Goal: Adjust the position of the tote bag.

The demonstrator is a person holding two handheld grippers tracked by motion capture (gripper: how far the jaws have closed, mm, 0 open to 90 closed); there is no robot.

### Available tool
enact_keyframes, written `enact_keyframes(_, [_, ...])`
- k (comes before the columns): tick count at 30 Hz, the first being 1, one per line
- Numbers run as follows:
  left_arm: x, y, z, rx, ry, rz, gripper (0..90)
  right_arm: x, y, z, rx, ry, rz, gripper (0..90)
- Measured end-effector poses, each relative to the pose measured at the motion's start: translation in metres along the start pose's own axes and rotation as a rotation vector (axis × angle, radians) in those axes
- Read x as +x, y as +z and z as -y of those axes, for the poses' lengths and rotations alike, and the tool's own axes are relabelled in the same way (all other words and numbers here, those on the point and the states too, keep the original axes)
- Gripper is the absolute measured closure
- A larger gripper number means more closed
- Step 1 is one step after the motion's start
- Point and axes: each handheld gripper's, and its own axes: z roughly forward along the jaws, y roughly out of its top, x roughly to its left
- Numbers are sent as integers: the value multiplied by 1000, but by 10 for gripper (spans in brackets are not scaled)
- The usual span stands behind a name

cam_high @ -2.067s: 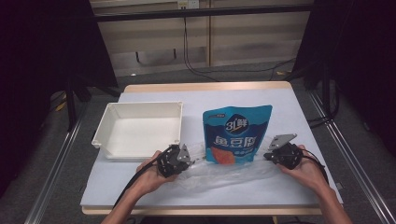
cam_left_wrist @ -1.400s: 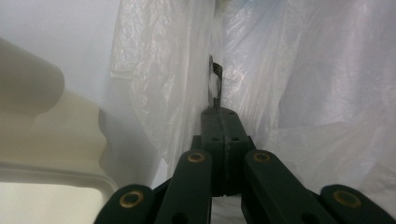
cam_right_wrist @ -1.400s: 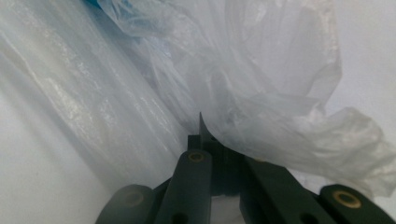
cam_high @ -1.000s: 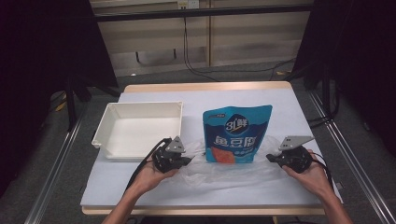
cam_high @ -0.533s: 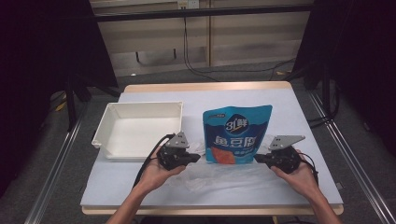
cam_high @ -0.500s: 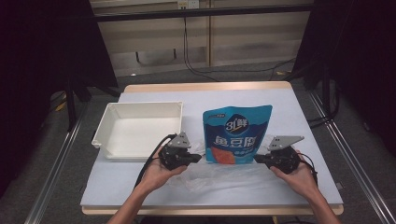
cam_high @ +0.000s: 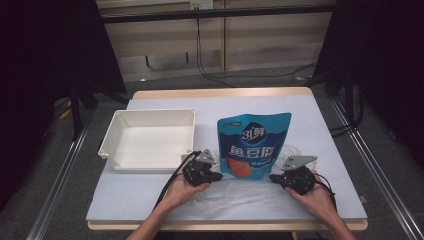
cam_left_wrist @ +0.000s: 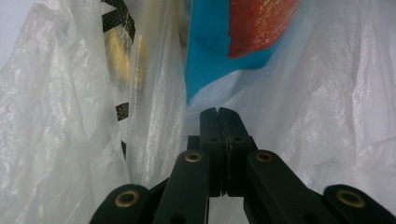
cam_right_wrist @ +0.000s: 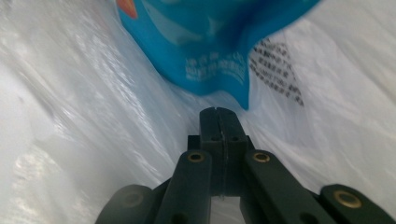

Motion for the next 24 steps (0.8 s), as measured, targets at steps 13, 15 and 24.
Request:
enact_keyframes(13, [7, -3, -1, 2, -23, -9, 900, 27, 15, -13, -59, -12, -68, 900])
enact_keyframes(15, [11, -4, -1, 19, -21, -20, 900, 31, 16, -15, -62, -14, -90, 900])
enact_keyframes(24, [18, 2, -2, -33, -76, -49, 900, 40, 18, -10, -23, -42, -153, 900])
